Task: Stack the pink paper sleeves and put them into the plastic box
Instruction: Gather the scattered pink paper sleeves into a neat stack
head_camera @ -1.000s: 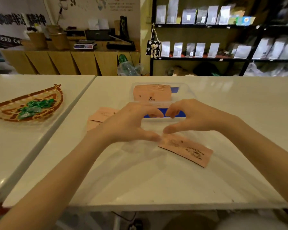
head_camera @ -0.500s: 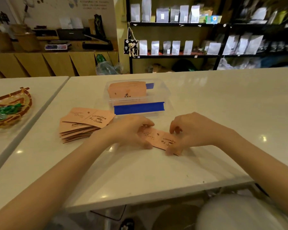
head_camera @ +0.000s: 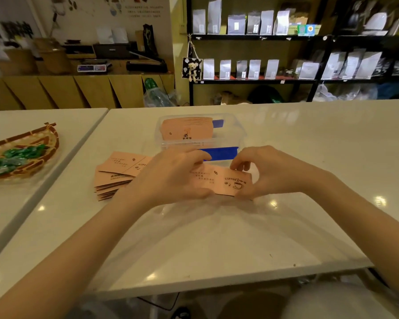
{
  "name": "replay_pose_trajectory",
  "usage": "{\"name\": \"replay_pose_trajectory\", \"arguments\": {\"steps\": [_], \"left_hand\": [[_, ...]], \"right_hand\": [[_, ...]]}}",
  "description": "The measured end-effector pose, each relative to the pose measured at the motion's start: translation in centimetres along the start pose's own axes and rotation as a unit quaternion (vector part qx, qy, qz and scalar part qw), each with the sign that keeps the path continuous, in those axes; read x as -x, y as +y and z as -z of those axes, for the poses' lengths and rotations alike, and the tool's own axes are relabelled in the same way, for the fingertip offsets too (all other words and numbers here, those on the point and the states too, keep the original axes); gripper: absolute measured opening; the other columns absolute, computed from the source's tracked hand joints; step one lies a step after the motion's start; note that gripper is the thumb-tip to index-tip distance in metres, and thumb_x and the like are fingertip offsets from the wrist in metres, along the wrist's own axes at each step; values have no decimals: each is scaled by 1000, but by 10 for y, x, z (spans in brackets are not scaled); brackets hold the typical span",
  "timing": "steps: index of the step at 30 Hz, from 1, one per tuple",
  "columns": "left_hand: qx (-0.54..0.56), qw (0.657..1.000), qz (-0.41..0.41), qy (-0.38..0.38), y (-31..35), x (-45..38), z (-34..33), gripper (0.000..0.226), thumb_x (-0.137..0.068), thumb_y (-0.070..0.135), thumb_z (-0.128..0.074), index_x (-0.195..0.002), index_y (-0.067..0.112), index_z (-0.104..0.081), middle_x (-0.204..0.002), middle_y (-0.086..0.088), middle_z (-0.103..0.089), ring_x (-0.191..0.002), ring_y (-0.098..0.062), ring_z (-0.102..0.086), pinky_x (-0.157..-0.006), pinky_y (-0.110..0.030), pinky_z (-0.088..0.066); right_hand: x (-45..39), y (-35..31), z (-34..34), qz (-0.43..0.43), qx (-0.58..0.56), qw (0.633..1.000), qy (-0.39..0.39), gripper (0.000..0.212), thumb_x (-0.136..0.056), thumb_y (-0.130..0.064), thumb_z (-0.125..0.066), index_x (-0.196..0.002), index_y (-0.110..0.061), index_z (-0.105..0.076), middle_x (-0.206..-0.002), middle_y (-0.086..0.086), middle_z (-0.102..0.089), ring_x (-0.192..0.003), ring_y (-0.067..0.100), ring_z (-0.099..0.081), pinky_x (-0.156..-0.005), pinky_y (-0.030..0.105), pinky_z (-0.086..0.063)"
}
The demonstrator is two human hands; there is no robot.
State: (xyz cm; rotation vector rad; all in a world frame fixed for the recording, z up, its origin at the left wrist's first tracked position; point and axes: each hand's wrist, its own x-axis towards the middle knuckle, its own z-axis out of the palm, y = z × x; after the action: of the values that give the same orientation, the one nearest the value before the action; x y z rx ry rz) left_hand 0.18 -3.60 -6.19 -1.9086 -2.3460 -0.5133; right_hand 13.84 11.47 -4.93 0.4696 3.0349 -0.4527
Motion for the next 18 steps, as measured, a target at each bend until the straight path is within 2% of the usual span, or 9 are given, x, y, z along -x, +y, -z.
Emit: {"name": "replay_pose_trajectory", "arguments": {"steps": [4,9,14,16,18], "left_hand": [[12,998,38,44,-19,14,18,64,-66,47,-69,-123,25,-48,-118,4,-59,-96,-10,-52,-81,-24,-48],[22,993,85,73,-51,35,33,70,-58,57,-66,-119,23,-54,-113,2,-63,-89,-7,-52,-73,-13,-41],[22,986,138,86,-78,53,48,77,-53,66,-59,-118,25,-54,-113,5,-62,-91,-5,-51,-70,-11,-41],[27,983,160,85,-88,59,51,72,-55,62,-62,-117,26,-55,-109,9,-61,-92,-5,-51,-69,-12,-41],[31,980,184,73,-99,64,49,67,-57,59,-63,-116,28,-55,-105,14,-58,-93,-6,-52,-69,-12,-42]], "right_hand": [[-15,-15,7,64,-32,996,56,55,-67,-43,-72,-116,-25,-55,-114,-8,-57,-98,9,-48,-83,22,-44],[-48,-41,8,143,-16,987,70,50,-68,-44,-70,-112,-22,-59,-114,-4,-61,-103,13,-51,-88,33,-46],[-85,-69,3,198,0,977,76,50,-65,-53,-65,-106,-25,-61,-108,-4,-59,-100,15,-50,-87,37,-45],[-98,-78,1,203,5,977,71,48,-65,-56,-63,-106,-31,-60,-105,-7,-58,-98,14,-49,-86,38,-44],[-110,-84,-3,208,13,976,69,44,-66,-54,-64,-105,-33,-61,-106,-8,-60,-97,13,-49,-84,33,-42]]}}
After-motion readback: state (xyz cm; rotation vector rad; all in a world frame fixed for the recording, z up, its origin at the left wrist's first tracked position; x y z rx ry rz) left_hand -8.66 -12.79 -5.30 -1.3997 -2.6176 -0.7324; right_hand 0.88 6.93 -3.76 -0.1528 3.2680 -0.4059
